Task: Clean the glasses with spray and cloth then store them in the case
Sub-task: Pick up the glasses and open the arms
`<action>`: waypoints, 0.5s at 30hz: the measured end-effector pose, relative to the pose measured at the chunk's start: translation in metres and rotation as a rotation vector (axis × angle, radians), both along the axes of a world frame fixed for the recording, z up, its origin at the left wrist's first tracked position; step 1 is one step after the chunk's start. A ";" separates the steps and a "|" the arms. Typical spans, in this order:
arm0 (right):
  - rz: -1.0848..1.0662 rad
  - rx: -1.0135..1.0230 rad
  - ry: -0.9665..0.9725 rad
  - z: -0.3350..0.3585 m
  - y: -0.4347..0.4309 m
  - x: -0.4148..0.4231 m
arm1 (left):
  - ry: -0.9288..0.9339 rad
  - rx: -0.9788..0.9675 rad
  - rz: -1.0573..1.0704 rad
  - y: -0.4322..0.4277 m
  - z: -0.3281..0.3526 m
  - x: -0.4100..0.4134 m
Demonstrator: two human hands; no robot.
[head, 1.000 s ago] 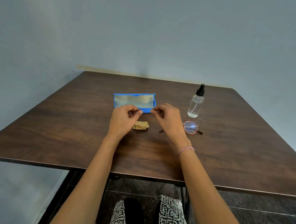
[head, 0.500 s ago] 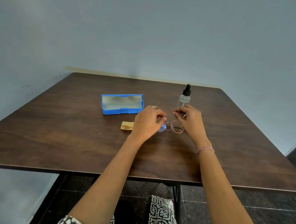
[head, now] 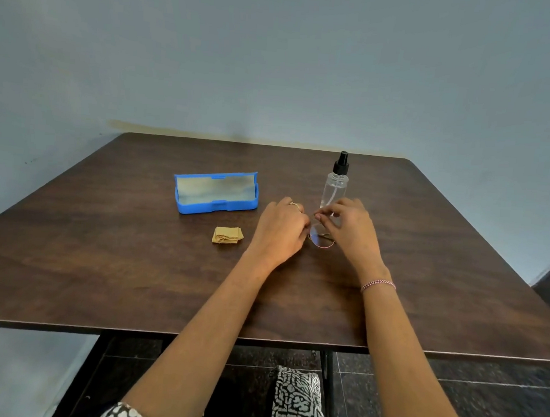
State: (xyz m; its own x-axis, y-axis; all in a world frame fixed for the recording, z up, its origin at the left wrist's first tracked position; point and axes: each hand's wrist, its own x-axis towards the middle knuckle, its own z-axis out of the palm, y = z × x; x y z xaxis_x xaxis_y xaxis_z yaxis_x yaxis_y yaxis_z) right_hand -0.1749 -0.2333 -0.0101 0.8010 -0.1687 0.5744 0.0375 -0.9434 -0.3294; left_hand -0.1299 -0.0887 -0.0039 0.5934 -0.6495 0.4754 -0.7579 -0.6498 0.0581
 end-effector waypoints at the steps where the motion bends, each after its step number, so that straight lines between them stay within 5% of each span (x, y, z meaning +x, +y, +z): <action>1: -0.010 0.009 -0.006 0.000 0.000 0.000 | 0.004 0.006 0.008 -0.001 0.001 0.000; 7: -0.092 0.361 -0.134 0.002 -0.006 0.001 | 0.042 -0.122 0.059 0.002 0.009 0.005; 15: -0.065 0.860 -0.176 0.000 -0.001 0.004 | 0.347 -0.598 0.119 0.009 0.005 0.015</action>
